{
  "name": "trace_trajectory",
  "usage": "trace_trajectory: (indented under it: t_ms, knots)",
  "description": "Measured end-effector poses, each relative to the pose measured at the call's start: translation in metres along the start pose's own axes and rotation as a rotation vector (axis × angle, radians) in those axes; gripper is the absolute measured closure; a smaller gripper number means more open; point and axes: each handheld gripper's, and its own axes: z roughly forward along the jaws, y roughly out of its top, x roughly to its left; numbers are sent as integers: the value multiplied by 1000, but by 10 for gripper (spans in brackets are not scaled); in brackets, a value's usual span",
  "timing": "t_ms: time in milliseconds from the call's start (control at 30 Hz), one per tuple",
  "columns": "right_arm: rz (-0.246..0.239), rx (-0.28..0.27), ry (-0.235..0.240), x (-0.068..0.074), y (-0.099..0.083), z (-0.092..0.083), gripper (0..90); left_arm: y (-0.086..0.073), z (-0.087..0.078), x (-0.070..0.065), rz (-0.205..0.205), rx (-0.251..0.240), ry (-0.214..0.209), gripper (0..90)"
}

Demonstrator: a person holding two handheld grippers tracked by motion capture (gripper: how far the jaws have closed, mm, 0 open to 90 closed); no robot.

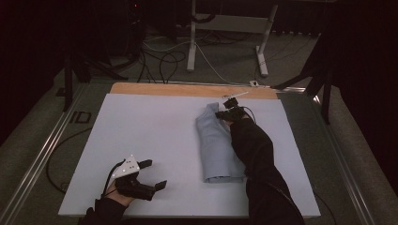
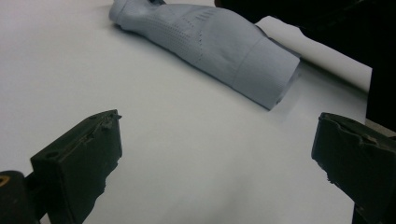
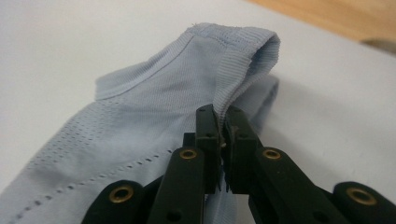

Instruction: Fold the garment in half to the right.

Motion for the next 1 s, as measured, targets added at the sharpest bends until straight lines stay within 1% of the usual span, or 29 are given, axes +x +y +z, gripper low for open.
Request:
trace_trajectory:
  t_ms: [67, 100, 133, 267, 333, 433, 500, 567, 667, 733, 767, 833, 900, 933, 967, 1000]
  knots:
    - [7, 17, -9, -2, -1, 2, 861, -1, 1, 0, 4, 9, 3, 24]
    - [15, 18, -5, -2, -2, 2, 861, -1, 2, 0, 2, 9, 2, 24]
    - [18, 20, -11, -2, -2, 2, 861, -2, 2, 0, 3, 13, 3, 24]
    - [16, 36, -31, -3, -3, 3, 862, -1, 1, 0, 5, 8, 4, 24]
    - [32, 56, -49, -4, -4, 5, 861, -1, -1, 1, 0, 2, 4, 24]
    - [35, 59, -47, -5, -5, 6, 861, -1, -1, 2, -1, -1, 9, 24]
    - [45, 60, -56, -4, -5, 6, 860, -1, -2, 3, -4, -5, 11, 24]
    - [35, 66, -66, -4, -6, 7, 859, -1, -2, 3, 2, -5, 13, 24]
    - [38, 63, -71, -3, -6, 8, 850, -1, -3, 3, -3, -13, 14, 24]
    - [33, 64, -75, -2, -6, 8, 842, -1, -3, 3, 4, -16, 9, 24]
    - [33, 66, -75, -2, -6, 8, 833, -1, -4, 3, 8, -19, 10, 24]
    - [38, 69, -67, -2, -6, 8, 784, 0, -5, 4, -1, -23, 10, 24]
    - [34, 71, -55, -1, -6, 7, 720, 0, -7, 5, -3, -27, 12, 24]
    - [24, 72, -59, 0, -5, 5, 687, 0, -8, 6, -3, -28, 15, 24]
    - [13, 66, -58, 1, -4, 3, 644, 0, -9, 7, -3, -30, 17, 24]
    - [15, 58, -48, 2, -4, 1, 612, 0, -10, 8, -9, -33, 19, 24]
